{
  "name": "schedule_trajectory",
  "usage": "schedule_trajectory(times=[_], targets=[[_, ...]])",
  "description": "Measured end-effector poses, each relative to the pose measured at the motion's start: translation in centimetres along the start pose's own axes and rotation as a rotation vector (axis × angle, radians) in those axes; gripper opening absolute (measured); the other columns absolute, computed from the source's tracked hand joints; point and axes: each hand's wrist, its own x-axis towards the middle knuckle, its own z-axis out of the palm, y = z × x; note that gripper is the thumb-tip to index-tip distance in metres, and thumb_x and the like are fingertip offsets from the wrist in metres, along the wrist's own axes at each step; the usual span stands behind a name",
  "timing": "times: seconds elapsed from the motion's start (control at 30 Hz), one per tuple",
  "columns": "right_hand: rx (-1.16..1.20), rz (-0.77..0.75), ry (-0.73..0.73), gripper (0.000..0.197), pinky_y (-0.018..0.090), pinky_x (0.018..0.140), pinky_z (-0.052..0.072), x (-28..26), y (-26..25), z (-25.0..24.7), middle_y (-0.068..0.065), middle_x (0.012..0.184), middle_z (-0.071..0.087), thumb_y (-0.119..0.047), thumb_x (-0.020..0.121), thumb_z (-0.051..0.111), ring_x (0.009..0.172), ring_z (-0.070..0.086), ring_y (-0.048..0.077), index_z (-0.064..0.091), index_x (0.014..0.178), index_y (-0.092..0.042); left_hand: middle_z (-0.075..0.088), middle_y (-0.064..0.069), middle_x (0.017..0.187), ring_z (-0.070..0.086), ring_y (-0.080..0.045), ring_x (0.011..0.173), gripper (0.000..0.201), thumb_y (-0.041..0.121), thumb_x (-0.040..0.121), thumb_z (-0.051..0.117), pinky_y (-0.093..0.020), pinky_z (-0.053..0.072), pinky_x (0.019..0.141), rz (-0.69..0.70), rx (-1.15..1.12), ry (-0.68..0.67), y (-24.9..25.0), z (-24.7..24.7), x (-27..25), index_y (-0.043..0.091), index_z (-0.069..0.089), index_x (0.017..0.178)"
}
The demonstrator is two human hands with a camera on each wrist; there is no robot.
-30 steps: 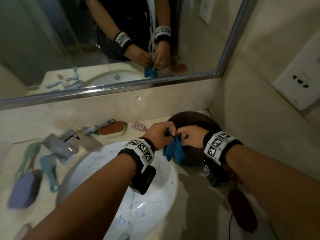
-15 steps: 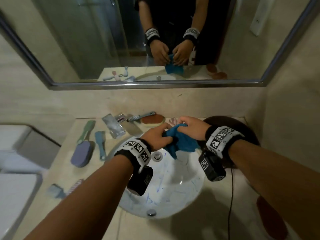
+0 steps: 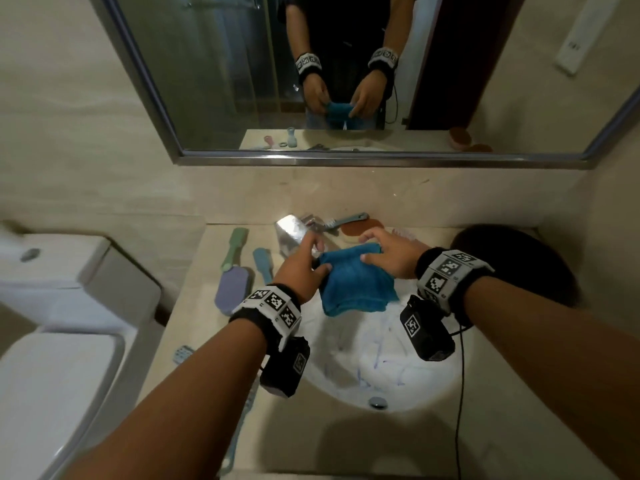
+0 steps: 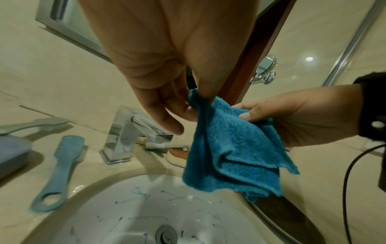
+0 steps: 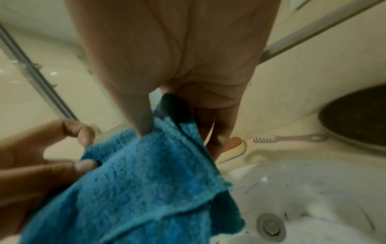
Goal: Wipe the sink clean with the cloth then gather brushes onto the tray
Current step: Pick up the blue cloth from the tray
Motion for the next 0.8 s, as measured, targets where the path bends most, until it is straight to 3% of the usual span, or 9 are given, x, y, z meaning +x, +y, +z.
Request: schedule_trajectory(times=[0.1, 0.2, 0.33, 0.4, 0.47, 0.5, 0.57, 0.63, 0.8], targets=[[0.156, 0.062, -0.073, 0.057, 0.04, 0.07, 0.05, 0.2, -1.5, 1.6, 0.016, 0.095, 0.055, -0.008, 0.082, 0.061, 0.084, 0.058, 0.029, 0.033, 0.128, -0.027, 0.063, -0.019, 0.087, 0.063, -0.035, 0.077, 0.016, 0.011, 0.094, 0.047, -0.049, 0.056, 0.074, 0.005, -0.013, -0.025, -1.9, -1.4, -1.0, 0.024, 0.039, 0.093], [0.185, 0.023, -0.015, 0.05, 0.041, 0.061, 0.046, 0.0, -2.4, 2.7, 0.021, 0.087, 0.051, 0.004, 0.081, 0.055, 0.075, 0.053, 0.031, 0.038, 0.106, -0.036, 0.064, -0.019, 0.086, 0.065, -0.037, 0.078, 0.022, 0.009, 0.095, 0.043, -0.051, 0.056, 0.07, -0.018, -0.033, -0.007, -3.4, -2.6, -1.8, 0.03, 0.039, 0.093], [0.156, -0.062, -0.027, 0.033, 0.016, 0.047, 0.041, -0.4, -3.4, 3.5, 0.003, 0.075, 0.05, 0.009, 0.086, 0.045, 0.063, 0.048, 0.014, 0.053, 0.084, -0.024, 0.059, -0.021, 0.082, 0.057, -0.029, 0.068, 0.038, 0.003, 0.093, 0.036, -0.052, 0.054, 0.064, -0.058, -0.082, -0.028, -4.1, -3.5, -2.2, 0.039, 0.042, 0.081], [0.146, -0.063, -0.056, 0.022, 0.014, 0.06, 0.048, -0.5, -3.9, 3.8, 0.002, 0.09, 0.057, 0.005, 0.086, 0.052, 0.077, 0.055, 0.014, 0.061, 0.091, -0.016, 0.057, -0.016, 0.08, 0.054, -0.027, 0.071, 0.037, 0.002, 0.093, 0.037, -0.049, 0.053, 0.068, -0.068, -0.074, -0.054, -4.2, -3.6, -1.9, 0.037, 0.047, 0.085], [0.159, -0.039, -0.104, 0.029, 0.031, 0.087, 0.052, -0.5, -4.2, 3.8, 0.007, 0.106, 0.059, -0.001, 0.079, 0.069, 0.098, 0.059, 0.022, 0.061, 0.104, -0.014, 0.056, -0.008, 0.085, 0.057, -0.031, 0.081, 0.02, 0.012, 0.095, 0.046, -0.045, 0.051, 0.076, -0.093, -0.098, -0.097, -3.7, -3.7, -2.0, 0.03, 0.053, 0.093], [0.146, -0.018, -0.123, 0.041, 0.038, 0.093, 0.051, -0.5, -4.2, 3.7, 0.008, 0.112, 0.058, -0.002, 0.074, 0.074, 0.104, 0.058, 0.025, 0.06, 0.109, -0.015, 0.056, -0.005, 0.09, 0.059, -0.032, 0.089, 0.008, 0.02, 0.093, 0.055, -0.045, 0.051, 0.082, -0.112, -0.123, -0.128, -3.6, -3.7, -2.1, 0.026, 0.056, 0.098], [0.052, 0.004, -0.129, 0.056, 0.042, 0.096, 0.05, -0.6, -4.3, 3.4, 0.009, 0.121, 0.056, 0.0, 0.067, 0.078, 0.11, 0.057, 0.028, 0.058, 0.116, -0.016, 0.057, -0.003, 0.102, 0.059, -0.027, 0.102, 0.035, 0.026, 0.08, 0.073, -0.043, 0.051, 0.092, -0.119, -0.063, -0.161, -3.8, -3.7, -2.0, 0.021, 0.059, 0.112], [-0.034, -0.004, -0.111, 0.058, 0.037, 0.094, 0.05, -0.5, -4.4, 3.2, 0.009, 0.126, 0.054, 0.001, 0.067, 0.077, 0.113, 0.055, 0.028, 0.058, 0.119, -0.016, 0.056, -0.005, 0.117, 0.054, -0.023, 0.112, 0.055, 0.02, 0.072, 0.08, -0.038, 0.046, 0.1, -0.072, 0.104, -0.145, -3.9, -3.7, -2.0, 0.019, 0.057, 0.122], [-0.233, -0.041, -0.089, 0.048, 0.027, 0.092, 0.043, -1.0, -4.3, 3.0, 0.004, 0.127, 0.054, -0.007, 0.076, 0.072, 0.115, 0.053, 0.023, 0.06, 0.121, -0.018, 0.055, -0.009, 0.121, 0.055, -0.024, 0.11, 0.05, 0.019, 0.075, 0.075, -0.041, 0.044, 0.102, -0.067, 0.214, -0.098, -3.6, -3.4, -2.3, 0.03, 0.059, 0.122]])
